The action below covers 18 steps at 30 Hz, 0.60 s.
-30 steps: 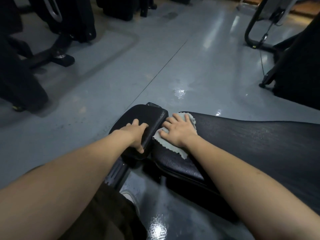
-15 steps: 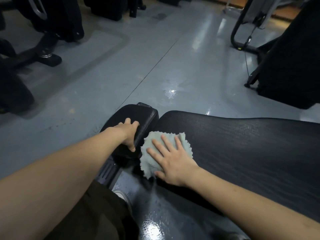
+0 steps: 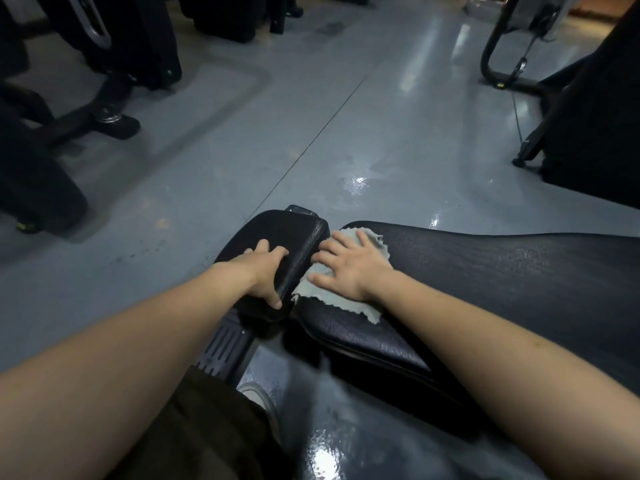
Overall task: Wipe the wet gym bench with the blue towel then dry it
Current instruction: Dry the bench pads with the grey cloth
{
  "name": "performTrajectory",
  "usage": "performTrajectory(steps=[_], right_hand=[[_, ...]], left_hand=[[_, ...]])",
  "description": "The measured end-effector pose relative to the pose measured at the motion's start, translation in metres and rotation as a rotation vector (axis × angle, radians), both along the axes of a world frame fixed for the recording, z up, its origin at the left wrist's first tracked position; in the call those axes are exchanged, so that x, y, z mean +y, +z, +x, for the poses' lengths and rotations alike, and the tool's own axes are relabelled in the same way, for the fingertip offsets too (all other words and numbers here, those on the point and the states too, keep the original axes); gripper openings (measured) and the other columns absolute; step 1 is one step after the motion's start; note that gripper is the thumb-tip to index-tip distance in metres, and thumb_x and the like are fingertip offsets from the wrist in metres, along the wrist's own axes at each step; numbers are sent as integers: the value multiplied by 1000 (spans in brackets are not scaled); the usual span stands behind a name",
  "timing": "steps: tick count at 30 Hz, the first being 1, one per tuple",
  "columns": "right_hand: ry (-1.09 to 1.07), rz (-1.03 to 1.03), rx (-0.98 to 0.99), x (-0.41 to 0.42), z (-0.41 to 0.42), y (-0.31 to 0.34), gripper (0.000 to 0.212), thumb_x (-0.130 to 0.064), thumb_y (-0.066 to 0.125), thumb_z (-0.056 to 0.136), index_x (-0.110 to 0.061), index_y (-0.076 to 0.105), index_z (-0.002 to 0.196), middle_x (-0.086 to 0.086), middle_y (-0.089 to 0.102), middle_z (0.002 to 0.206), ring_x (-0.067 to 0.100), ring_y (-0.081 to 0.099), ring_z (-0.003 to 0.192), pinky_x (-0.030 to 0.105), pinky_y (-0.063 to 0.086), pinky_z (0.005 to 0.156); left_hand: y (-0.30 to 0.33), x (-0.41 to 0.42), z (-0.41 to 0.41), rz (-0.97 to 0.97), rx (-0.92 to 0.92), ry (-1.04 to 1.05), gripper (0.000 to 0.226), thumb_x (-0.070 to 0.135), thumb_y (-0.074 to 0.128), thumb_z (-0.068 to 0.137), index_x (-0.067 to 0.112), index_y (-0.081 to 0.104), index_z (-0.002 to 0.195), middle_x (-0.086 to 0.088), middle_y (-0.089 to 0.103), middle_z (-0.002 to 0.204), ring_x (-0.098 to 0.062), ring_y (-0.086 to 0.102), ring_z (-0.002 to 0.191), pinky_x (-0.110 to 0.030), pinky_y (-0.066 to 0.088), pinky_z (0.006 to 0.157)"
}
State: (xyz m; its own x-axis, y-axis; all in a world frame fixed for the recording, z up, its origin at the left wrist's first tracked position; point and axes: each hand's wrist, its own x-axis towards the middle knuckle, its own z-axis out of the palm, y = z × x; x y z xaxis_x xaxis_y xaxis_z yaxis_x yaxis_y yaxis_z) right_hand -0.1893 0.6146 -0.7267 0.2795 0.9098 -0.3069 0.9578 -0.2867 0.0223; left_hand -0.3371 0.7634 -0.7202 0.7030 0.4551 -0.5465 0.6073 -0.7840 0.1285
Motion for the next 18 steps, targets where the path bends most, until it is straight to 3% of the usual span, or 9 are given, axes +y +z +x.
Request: performTrajectory(steps=[7,11,14,18], right_hand=[[-127,0,-68,-18,16,-1,72,-73,8,94,-40,11,158,-6,6,168,24,-5,155,60,-3,120],[-90,-34,-62,-64,-4,12,87,-79,-8,84,-36,-1,159,-4,-8,169,25,-14,154,58,-7,121],[-31,-47,-26,-95,-20,24,90,-74,-12,79,-35,-5,159,-3,-13,168,25,-18,153,55,-11,121],[65,-30,56,-118,-26,31,85,-76,2,85,-35,4,160,-4,-9,168,22,-15,154,52,-11,122]], left_hand=[[3,-6,4,30,38,16,110,40,89,67,29,20,152,-6,27,143,-34,37,133,-53,45,103],[12,-12,8,71,29,2,96,43,83,75,26,27,151,-6,31,143,-32,39,133,-49,45,103],[20,-16,13,36,-97,-18,73,47,72,85,28,37,146,-3,37,140,-29,43,129,-47,45,102],[26,-25,24,-203,-352,11,50,52,65,89,32,54,133,3,49,123,-19,56,116,-40,44,104]])
